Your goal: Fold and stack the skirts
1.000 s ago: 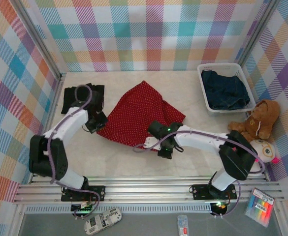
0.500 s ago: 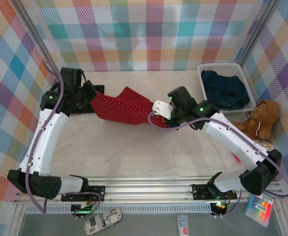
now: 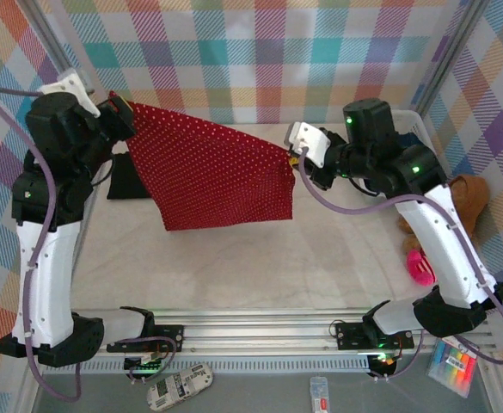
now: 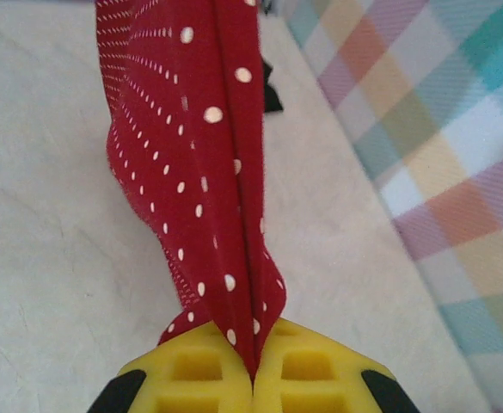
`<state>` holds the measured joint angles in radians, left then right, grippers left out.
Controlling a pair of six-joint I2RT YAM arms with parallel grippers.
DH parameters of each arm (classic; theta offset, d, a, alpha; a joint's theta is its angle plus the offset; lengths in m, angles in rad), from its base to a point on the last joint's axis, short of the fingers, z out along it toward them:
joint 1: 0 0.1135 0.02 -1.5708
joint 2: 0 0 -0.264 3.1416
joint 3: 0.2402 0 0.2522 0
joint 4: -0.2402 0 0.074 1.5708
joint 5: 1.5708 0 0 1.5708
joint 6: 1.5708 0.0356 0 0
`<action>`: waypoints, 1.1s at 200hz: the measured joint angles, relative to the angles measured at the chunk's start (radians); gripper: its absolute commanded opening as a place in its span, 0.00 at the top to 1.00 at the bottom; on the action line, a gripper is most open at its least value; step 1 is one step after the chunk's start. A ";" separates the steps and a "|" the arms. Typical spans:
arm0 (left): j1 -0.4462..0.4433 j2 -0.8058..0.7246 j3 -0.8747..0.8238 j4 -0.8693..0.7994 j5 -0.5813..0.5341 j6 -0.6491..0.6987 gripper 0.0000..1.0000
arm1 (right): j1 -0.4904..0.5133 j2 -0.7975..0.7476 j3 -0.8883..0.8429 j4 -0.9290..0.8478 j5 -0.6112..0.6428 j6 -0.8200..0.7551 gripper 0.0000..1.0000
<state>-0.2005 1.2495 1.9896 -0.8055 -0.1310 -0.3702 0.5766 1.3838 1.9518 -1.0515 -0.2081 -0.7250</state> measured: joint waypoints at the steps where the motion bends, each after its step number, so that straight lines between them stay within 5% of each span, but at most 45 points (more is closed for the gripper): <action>1: 0.000 0.000 0.003 0.000 0.001 0.001 1.00 | 0.000 0.000 0.002 -0.002 -0.002 -0.001 1.00; 55: 0.000 -0.028 0.058 -0.022 0.075 0.024 1.00 | 0.000 -0.081 -0.034 -0.023 -0.120 -0.002 1.00; 99: 0.000 -0.061 -0.043 -0.051 0.146 -0.049 1.00 | -0.014 -0.224 -0.255 0.038 -0.161 -0.017 1.00; 138: 0.000 0.184 -0.094 -0.002 0.188 -0.085 1.00 | -0.285 -0.084 -0.375 0.082 -0.295 -0.053 1.00; 141: 0.000 0.217 -0.092 0.011 0.190 -0.084 1.00 | -0.303 -0.058 -0.367 0.083 -0.303 -0.055 0.98; 146: 0.000 0.274 -0.084 0.027 0.191 -0.082 1.00 | -0.331 0.005 -0.344 0.075 -0.314 -0.060 0.81; 151: 0.000 0.350 -0.068 0.042 0.190 -0.081 0.91 | -0.353 0.075 -0.314 0.069 -0.321 -0.062 0.68; 165: 0.001 0.590 0.045 0.045 0.182 -0.073 0.34 | -0.391 0.289 -0.191 0.068 -0.312 -0.045 0.45; 177: 0.003 0.819 0.217 0.014 0.167 -0.070 0.02 | -0.405 0.467 -0.080 0.102 -0.270 0.013 0.16; 182: 0.005 0.906 0.290 0.003 0.163 -0.070 0.00 | -0.410 0.528 -0.045 0.124 -0.249 0.043 0.00; 197: 0.006 1.089 0.449 -0.043 0.153 -0.070 0.00 | -0.415 0.626 -0.018 0.198 -0.187 0.148 0.01; 220: 0.000 1.123 0.451 -0.106 0.148 -0.071 0.00 | -0.412 0.615 -0.072 0.315 -0.098 0.324 0.01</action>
<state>-0.2008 2.3730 2.4401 -0.9112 0.0174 -0.4408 0.1646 1.9984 1.8797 -0.7364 -0.3061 -0.4007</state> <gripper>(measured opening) 0.995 0.989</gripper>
